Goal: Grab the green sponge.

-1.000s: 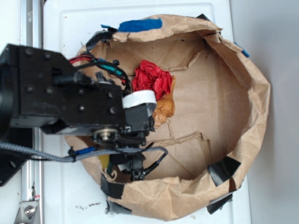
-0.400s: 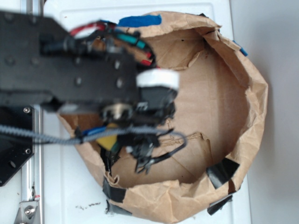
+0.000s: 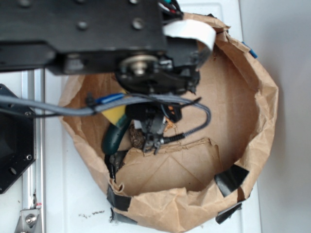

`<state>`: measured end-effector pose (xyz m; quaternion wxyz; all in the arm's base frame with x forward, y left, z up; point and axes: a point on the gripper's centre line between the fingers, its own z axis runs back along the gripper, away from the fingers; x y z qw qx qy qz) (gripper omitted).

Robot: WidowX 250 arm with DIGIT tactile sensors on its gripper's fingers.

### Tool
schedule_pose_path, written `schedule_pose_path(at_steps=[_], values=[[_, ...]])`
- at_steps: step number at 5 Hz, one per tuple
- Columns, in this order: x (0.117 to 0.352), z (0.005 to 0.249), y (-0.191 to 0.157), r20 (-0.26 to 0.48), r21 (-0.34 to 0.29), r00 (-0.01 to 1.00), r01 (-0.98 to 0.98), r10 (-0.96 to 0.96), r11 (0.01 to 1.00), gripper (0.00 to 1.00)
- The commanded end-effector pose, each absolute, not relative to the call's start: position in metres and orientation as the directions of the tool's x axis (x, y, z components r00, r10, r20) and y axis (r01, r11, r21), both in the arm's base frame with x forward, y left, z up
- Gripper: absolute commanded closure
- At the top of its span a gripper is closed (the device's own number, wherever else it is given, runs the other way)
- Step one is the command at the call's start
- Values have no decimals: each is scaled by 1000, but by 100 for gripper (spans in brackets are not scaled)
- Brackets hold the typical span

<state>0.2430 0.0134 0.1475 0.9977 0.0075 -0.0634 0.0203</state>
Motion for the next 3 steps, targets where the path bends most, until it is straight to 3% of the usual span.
schedule_pose_path(at_steps=[1, 2, 3], values=[[255, 192, 17, 242, -32, 968, -68, 74, 997, 100], [254, 189, 16, 255, -19, 962, -94, 96, 995, 100], [255, 188, 14, 235, 6, 969, -83, 79, 997, 42]])
